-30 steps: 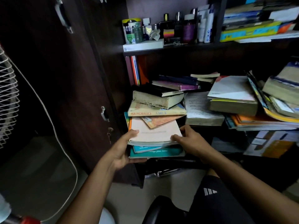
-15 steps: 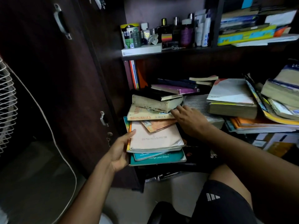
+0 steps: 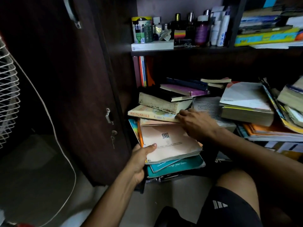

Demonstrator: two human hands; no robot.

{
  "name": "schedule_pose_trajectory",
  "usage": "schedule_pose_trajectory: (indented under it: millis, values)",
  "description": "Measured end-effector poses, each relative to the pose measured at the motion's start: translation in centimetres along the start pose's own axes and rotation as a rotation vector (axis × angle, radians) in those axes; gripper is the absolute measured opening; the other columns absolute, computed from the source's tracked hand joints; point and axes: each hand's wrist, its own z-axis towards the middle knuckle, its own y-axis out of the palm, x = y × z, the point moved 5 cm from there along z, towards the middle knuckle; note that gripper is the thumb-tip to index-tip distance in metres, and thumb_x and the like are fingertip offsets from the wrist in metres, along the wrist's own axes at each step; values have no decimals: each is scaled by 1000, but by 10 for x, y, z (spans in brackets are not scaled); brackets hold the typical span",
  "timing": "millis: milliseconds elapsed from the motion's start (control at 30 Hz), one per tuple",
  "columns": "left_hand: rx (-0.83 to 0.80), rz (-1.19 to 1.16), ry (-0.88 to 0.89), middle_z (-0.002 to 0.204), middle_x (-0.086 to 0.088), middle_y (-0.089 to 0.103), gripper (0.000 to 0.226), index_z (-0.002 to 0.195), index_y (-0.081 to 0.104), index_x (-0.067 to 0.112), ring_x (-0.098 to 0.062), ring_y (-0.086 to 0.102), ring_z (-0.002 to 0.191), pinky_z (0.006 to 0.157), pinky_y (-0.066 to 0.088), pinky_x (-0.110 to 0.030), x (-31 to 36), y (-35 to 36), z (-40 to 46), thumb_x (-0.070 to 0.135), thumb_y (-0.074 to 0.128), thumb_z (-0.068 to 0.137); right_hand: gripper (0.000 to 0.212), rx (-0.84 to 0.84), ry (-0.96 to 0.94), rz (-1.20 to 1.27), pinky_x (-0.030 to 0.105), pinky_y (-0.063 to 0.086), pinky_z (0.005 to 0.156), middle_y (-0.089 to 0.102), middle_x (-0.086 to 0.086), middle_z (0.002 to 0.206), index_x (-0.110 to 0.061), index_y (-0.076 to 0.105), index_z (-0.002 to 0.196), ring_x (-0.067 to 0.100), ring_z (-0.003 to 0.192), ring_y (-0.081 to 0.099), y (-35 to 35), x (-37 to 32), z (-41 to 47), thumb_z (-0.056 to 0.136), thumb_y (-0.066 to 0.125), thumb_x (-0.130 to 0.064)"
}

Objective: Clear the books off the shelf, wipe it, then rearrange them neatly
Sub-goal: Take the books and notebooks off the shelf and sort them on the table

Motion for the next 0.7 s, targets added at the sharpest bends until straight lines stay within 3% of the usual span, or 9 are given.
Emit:
schedule_pose_trajectory:
  millis: [167, 267, 367, 433, 533, 600, 700]
  values:
    - [66, -33, -15, 106, -19, 76, 32, 120, 63, 4, -43, 71, 103, 90, 57, -60, -8, 9, -11, 10, 72, 90, 22, 20, -73, 14, 33, 46, 63, 52, 3, 115, -15, 53, 123, 22, 102, 54, -23, -28, -21, 103, 47, -22]
    - [64, -43, -18, 102, -21, 76, 25, 114, 71, 1, -45, 70, 102, 93, 56, -60, -8, 16, -17, 6, 69, 90, 16, 3, -149, 26, 35, 39, 62, 52, 5, 108, -12, 55, 115, 25, 94, 56, -34, -47, -37, 102, 45, -15]
    - [74, -38, -31, 98, -18, 77, 22, 111, 73, 1, -34, 75, 90, 78, 63, -45, -4, 17, -22, 6, 66, 91, 16, -121, -245, 85, 40, 45, 70, 54, 6, 111, -12, 54, 113, 28, 97, 61, -43, -70, -48, 102, 53, -24]
    - [89, -9, -17, 95, -14, 78, 20, 110, 73, 2, -26, 76, 81, 67, 62, -34, 1, 17, -25, 7, 63, 93, 33, -236, -260, 161, 42, 49, 81, 59, 7, 113, -13, 58, 112, 29, 100, 61, -53, -78, -50, 96, 65, -41]
    - [69, 10, -19, 90, -13, 78, 17, 104, 74, 4, -22, 75, 71, 57, 59, -28, 7, 20, -32, 7, 63, 91, 33, -135, -240, 162, 34, 44, 79, 62, 7, 112, -14, 62, 111, 27, 102, 60, -74, -77, -45, 96, 63, -44]
    - [59, 7, -19, 93, -14, 78, 17, 105, 75, 5, -23, 76, 75, 59, 61, -30, 12, 22, -36, 9, 65, 91, 27, -3, -224, 101, 33, 38, 69, 59, 3, 114, -17, 60, 113, 24, 101, 61, -80, -75, -47, 102, 52, -40]
    - [60, 6, -17, 101, -17, 77, 27, 114, 74, 2, -32, 76, 93, 86, 61, -47, 15, 21, -37, 10, 70, 88, 28, -15, -182, 107, 39, 44, 67, 53, 2, 116, -21, 54, 121, 27, 106, 59, -59, -73, -52, 102, 48, -42]
